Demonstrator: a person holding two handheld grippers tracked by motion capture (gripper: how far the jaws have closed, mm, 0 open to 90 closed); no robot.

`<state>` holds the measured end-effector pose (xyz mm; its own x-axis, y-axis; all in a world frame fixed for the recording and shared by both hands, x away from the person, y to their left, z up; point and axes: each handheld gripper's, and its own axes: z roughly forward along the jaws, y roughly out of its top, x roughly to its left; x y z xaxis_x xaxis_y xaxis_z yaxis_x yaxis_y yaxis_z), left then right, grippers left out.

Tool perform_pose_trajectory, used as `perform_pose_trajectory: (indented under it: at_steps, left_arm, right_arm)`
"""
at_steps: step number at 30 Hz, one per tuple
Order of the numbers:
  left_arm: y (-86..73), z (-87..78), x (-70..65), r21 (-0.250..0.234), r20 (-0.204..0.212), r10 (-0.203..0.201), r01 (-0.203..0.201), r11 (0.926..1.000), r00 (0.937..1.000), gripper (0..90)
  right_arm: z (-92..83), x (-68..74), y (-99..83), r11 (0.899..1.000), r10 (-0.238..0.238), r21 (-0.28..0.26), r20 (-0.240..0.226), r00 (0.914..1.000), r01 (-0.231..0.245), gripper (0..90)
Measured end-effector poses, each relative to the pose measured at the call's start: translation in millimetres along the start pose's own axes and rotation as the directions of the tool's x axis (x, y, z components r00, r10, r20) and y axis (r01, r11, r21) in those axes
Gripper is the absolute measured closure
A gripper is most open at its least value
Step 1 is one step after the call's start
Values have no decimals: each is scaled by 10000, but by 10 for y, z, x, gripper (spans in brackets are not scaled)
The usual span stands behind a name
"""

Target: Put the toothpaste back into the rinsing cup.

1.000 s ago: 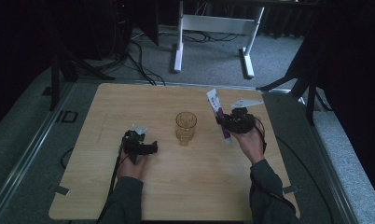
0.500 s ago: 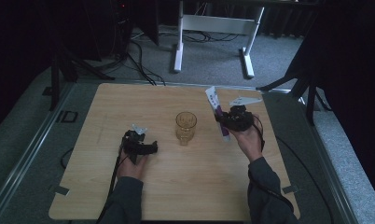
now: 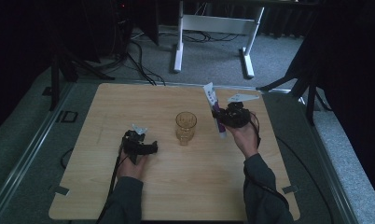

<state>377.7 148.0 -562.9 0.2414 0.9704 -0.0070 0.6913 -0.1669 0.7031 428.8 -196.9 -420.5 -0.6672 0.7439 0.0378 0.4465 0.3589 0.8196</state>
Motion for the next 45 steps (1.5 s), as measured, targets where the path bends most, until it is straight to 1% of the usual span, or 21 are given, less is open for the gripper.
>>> perform_pose_trajectory:
  at_steps: [10, 19, 21, 31, 39, 45]
  left_arm:
    - [0, 0, 0, 2, -3, -2, 2, 10000, 10000, 117]
    - [0, 0, 0, 2, -3, -1, 1, 10000, 10000, 117]
    - [0, 0, 0, 3, -3, 0, 0, 10000, 10000, 117]
    - [0, 0, 0, 0, -2, 0, 0, 10000, 10000, 117]
    - [0, 0, 0, -2, -4, 1, -1, 10000, 10000, 117]
    - [0, 0, 0, -1, -3, 1, -1, 10000, 10000, 117]
  right_arm:
    - [67, -9, 33, 9993, 248, -265, -152, 9996, -252, 746]
    - [78, -42, 42, 9967, 471, -656, -270, 9985, -487, 745]
    - [84, -38, 47, 9958, 493, -761, -297, 9983, -514, 745]
    - [127, -1, 82, 9943, 478, -938, -431, 9979, -516, 743]
    - [170, 35, 132, 9912, 571, -1165, -560, 9968, -634, 742]
    - [188, 50, 157, 9905, 561, -1226, -588, 9967, -629, 741]
